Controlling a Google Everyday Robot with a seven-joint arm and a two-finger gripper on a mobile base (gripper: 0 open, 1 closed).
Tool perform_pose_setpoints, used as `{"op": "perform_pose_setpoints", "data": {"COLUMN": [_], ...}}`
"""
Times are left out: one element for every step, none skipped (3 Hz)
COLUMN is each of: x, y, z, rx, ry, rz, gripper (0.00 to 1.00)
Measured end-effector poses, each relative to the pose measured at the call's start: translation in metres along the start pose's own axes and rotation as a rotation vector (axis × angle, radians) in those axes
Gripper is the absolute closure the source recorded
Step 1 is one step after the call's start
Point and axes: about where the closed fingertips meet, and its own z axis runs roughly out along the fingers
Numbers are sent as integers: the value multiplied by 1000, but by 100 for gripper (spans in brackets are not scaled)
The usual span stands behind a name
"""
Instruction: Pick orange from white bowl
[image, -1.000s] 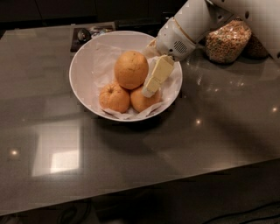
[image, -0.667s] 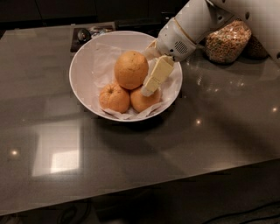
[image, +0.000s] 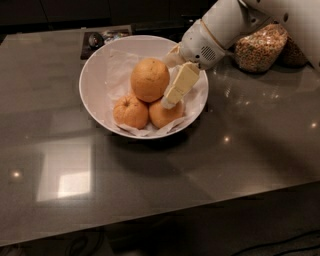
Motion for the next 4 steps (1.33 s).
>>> {"op": "perform_pose_setpoints", "data": {"x": [-15, -26, -34, -37], "y": [4, 6, 7, 8], "z": [-2, 5, 12, 14], "rx": [-10, -40, -68, -80], "ry": [-10, -15, -11, -10], "rz": [-35, -63, -80, -84], "gripper": [9, 10, 10, 11]}}
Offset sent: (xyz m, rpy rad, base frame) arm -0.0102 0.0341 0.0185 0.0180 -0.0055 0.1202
